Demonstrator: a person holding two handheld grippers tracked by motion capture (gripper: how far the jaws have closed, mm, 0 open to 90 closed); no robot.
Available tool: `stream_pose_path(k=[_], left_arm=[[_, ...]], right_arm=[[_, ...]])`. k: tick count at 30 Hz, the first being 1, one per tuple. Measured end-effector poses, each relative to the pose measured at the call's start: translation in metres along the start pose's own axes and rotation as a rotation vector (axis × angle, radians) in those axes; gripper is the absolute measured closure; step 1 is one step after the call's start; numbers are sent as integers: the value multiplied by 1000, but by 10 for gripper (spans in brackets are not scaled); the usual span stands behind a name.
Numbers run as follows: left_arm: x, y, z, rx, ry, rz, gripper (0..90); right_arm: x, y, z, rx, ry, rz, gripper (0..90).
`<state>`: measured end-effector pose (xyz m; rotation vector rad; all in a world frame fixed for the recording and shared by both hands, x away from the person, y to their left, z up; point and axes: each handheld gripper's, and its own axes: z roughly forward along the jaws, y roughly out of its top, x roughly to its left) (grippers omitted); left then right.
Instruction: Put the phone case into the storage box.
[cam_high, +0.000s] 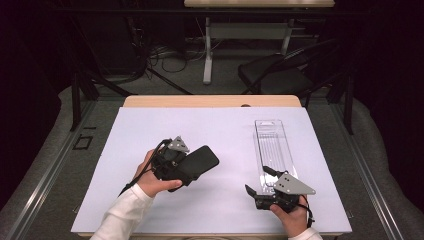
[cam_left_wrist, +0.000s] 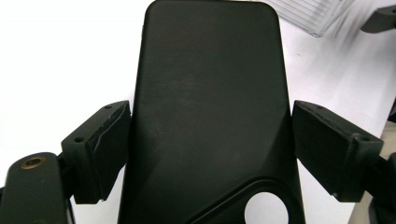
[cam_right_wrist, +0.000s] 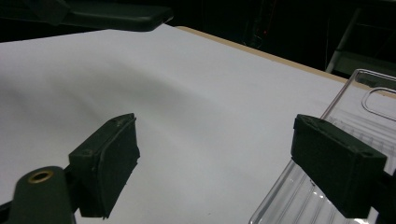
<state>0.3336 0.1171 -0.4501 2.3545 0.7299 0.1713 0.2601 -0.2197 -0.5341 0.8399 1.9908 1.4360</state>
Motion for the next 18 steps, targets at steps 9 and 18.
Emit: stream_pose_path(k=[9,18], left_arm=[[1,-2,-2,-6,-21,10,149],[4,-4,1,7,-35,2,149]], right_arm=[[0,3,-2,-19,-19,4,141],[-2,9,1,-27,-14,0,141]])
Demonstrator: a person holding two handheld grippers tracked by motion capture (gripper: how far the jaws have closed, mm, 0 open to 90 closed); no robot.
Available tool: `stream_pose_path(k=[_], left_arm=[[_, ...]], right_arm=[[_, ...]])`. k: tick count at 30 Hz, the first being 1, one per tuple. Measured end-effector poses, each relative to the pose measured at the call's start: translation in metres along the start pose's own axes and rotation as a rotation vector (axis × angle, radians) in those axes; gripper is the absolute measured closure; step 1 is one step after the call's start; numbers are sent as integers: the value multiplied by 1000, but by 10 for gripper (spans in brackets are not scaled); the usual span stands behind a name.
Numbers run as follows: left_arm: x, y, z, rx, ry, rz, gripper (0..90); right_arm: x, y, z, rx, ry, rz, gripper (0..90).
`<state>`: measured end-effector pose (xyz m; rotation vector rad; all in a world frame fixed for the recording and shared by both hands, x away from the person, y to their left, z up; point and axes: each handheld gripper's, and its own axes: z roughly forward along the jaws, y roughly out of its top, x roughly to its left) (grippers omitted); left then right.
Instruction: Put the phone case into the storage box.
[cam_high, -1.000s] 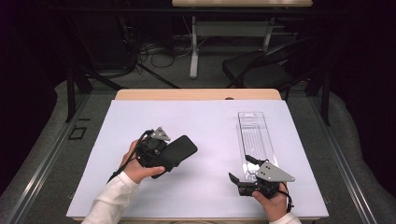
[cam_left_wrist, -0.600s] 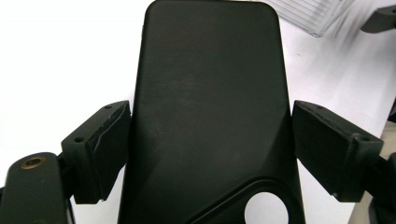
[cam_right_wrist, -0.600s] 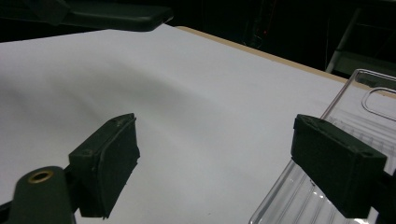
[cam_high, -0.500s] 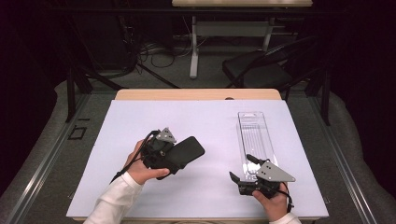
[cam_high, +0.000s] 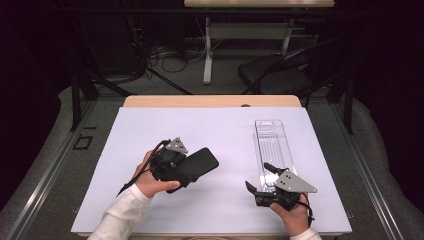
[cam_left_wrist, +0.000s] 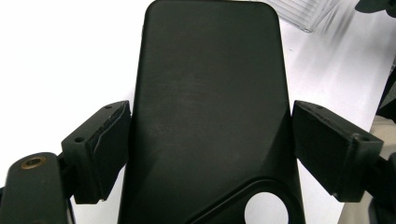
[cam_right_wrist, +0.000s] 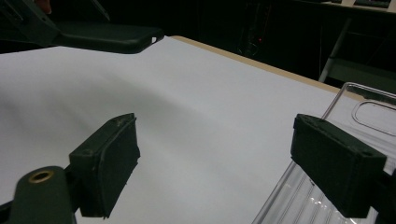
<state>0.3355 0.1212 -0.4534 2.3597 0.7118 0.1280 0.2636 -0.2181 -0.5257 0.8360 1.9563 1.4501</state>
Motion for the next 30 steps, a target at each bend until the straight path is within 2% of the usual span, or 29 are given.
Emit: stream_pose_path(k=[5,11,13,18,21,24,30], left_arm=[[0,0,-1,-5,-1,-5,149],[2,-1,-2,-2,-9,-9,149],[3,-1,-3,0,-9,-8,149],[3,-2,-4,-2,-13,-12,149],[4,-2,-4,-2,-11,-14,149],[4,-3,-5,1,-12,-15,149],[6,-3,-5,1,-10,-21,149]], right_arm=[[1,7,3,5,-1,-23,141],[7,19,7,60,31,-83,142],[11,23,10,67,45,-110,143],[19,33,20,81,75,-226,146],[22,38,25,90,102,-268,147],[24,40,30,113,120,-280,147],[25,42,39,142,127,-295,143]])
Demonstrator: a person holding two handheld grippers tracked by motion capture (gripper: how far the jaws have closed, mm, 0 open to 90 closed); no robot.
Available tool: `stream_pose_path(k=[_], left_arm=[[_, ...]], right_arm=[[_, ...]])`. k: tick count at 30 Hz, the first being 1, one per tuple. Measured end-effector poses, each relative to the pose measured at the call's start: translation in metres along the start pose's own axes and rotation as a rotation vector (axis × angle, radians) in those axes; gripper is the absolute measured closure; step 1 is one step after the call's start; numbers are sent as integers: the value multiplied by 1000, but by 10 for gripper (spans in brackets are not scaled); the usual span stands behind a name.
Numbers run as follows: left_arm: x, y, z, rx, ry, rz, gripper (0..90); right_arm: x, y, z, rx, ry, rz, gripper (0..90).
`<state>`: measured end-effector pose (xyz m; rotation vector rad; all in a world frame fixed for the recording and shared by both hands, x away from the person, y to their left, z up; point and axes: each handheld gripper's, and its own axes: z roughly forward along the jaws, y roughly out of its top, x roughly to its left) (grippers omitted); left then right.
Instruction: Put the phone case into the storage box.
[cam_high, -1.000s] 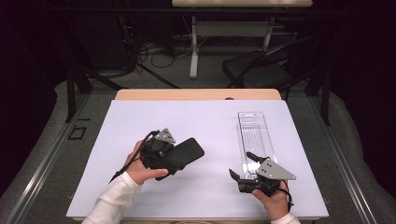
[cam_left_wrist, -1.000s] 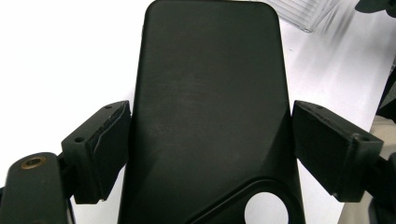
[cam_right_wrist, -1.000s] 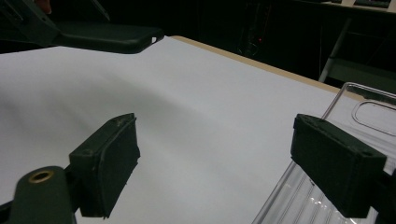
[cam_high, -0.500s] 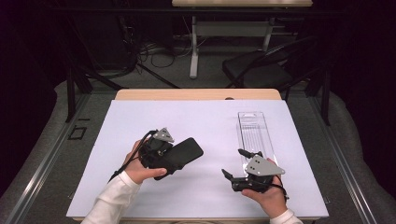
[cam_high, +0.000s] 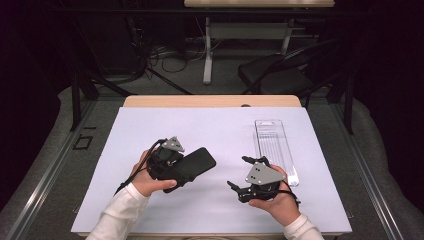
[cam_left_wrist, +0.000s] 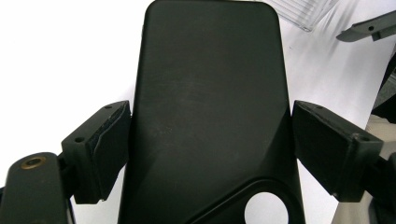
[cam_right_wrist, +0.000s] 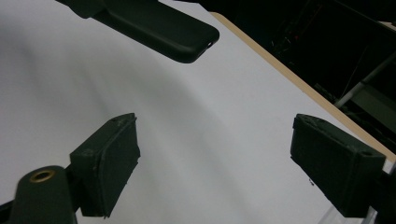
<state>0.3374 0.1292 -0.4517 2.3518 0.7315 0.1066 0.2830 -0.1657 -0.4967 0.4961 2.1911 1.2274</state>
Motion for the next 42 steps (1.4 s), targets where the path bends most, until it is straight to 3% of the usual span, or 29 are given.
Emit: stream_pose_path(k=[7,18,29,32,37,42], left_arm=[[1,0,0,7,-4,1,150],[-1,0,3,19,-13,-2,150],[-2,0,7,32,-12,-5,150],[-2,0,9,38,-10,-3,151],[-2,0,9,40,-11,-1,150],[-2,-1,9,40,-12,-4,151]], right_arm=[[2,6,4,13,28,-50,145],[11,12,9,39,13,-236,180],[29,13,19,75,-67,-552,271],[33,14,22,84,-78,-606,286],[37,15,26,94,-91,-664,305],[39,16,28,98,-105,-681,324]])
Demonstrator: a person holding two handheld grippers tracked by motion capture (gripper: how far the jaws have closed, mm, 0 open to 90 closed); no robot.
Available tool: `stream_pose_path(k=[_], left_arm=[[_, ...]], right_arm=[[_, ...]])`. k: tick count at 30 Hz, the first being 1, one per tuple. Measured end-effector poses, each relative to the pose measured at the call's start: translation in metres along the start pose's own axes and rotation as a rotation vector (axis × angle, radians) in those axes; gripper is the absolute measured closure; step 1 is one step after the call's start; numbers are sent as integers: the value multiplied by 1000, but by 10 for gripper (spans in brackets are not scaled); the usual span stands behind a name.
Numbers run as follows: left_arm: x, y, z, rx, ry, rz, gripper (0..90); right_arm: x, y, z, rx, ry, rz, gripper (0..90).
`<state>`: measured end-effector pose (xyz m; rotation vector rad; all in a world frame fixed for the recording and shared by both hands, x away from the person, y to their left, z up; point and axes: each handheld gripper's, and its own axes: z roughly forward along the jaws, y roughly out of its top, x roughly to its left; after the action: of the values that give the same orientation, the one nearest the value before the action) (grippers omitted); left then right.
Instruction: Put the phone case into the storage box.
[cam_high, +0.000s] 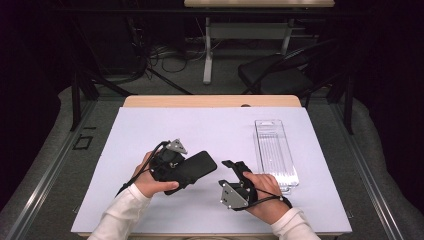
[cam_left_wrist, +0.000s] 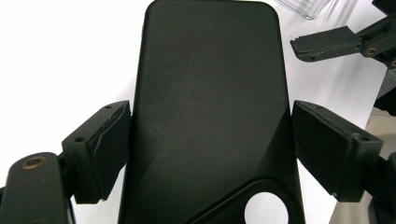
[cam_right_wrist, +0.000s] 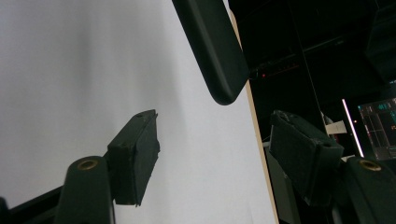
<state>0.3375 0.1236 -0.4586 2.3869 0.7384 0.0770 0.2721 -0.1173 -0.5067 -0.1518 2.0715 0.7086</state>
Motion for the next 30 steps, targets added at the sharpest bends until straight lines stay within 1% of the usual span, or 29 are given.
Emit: stream_pose_path(k=[3,4,6,8,9,11,12,13,16,17,18,20,21,22,24,26,27,30], left_arm=[[0,0,0,0,0,0,150],[0,0,0,1,1,2,151],[1,0,0,0,2,0,151],[1,0,0,1,2,-2,151],[1,0,0,-1,4,-3,151],[2,-1,0,1,3,-5,150],[2,-1,0,-2,3,-10,150],[2,-1,0,-2,2,-12,151],[3,-1,0,-3,6,-14,151],[3,-2,0,-2,5,-16,150],[3,-2,0,-3,4,-17,151],[4,-2,-1,-3,3,-14,151],[4,-2,-1,-3,3,-14,151],[4,-2,-1,-3,4,-16,150],[4,-2,-1,-3,3,-16,151],[4,-3,-2,-4,6,-17,150],[5,-3,-2,-5,5,-14,151],[5,-3,-3,-7,4,-17,150]], right_arm=[[0,1,1,16,-5,-3,341],[1,1,2,12,-4,5,347],[1,1,3,21,-15,-8,350],[1,3,4,17,-21,-19,366],[2,3,4,17,-21,-6,365],[1,5,5,17,-25,-20,362],[1,6,7,12,-22,-12,363],[0,7,8,9,-20,-30,364],[-1,11,10,10,-28,-37,372],[-2,12,11,4,-33,-53,372],[-2,14,12,1,-35,-59,377],[-3,15,14,-8,-32,-54,381],[-2,16,14,2,-29,-43,381],[-2,17,14,-1,-31,-54,386],[0,17,14,12,-35,-46,397],[1,18,15,7,-39,-76,405],[2,17,14,10,-44,-69,409],[4,16,13,7,-51,-78,418]])
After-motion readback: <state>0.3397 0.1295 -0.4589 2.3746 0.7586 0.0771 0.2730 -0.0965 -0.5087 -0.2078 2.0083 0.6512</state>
